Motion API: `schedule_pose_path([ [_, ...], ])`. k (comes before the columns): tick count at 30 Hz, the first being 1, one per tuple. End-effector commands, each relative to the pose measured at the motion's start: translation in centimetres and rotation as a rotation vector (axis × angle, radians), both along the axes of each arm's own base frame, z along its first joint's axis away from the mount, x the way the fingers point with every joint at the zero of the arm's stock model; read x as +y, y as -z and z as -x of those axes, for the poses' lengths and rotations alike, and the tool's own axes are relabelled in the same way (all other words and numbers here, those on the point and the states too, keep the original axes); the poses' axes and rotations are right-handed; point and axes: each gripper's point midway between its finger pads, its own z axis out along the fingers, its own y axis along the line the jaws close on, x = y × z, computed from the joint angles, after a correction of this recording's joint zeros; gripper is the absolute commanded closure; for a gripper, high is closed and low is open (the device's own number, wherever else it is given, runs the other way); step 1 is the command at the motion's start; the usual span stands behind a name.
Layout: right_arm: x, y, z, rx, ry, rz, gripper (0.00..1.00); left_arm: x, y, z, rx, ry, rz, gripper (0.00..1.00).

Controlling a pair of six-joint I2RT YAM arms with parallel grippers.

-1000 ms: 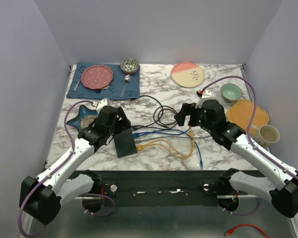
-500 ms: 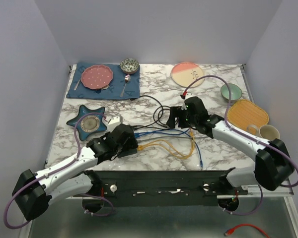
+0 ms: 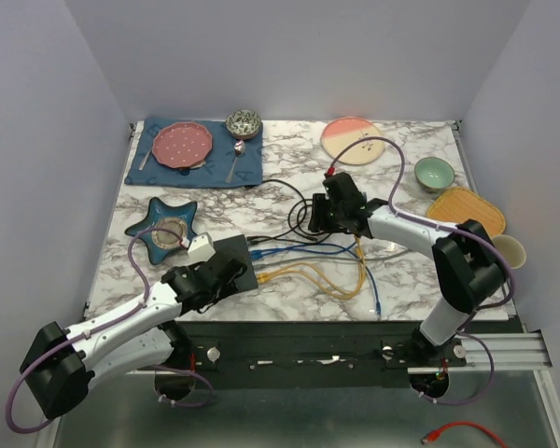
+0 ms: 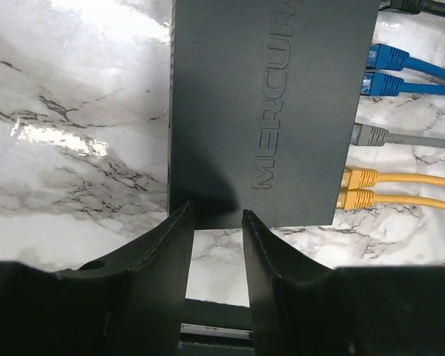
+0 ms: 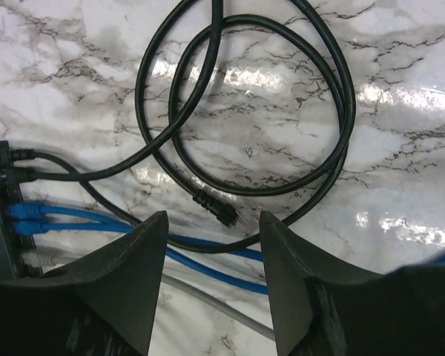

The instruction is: Pull the plug from the switch port

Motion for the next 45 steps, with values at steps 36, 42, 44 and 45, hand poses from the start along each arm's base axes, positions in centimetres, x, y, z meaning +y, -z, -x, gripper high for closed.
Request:
schedule_pose_path([
  [36,-4.1,-1.7,5.8,0.019,0.020,0.052,0.45,-2.4,-7.4,-10.6,-0.129,0.050,-0.302,0.41],
  [42,-1.6,-7.2,0.8,-0.114,0.010,0.032,0.39,0.1,-7.8,-6.3,-0.118,0.005,-0.194,0.40],
  [44,0.5,-8.7,-0.8,-0.128,-0.036,-0.005,0.42,0.5,-6.2,-4.4,-0.088,0.013,-0.145,0.45],
  [45,1.3,-6.9,-1.3,-0.084,-0.055,0.013,0.46,0.4,-5.5,-3.7,-0.067,0.023,-0.126,0.47],
])
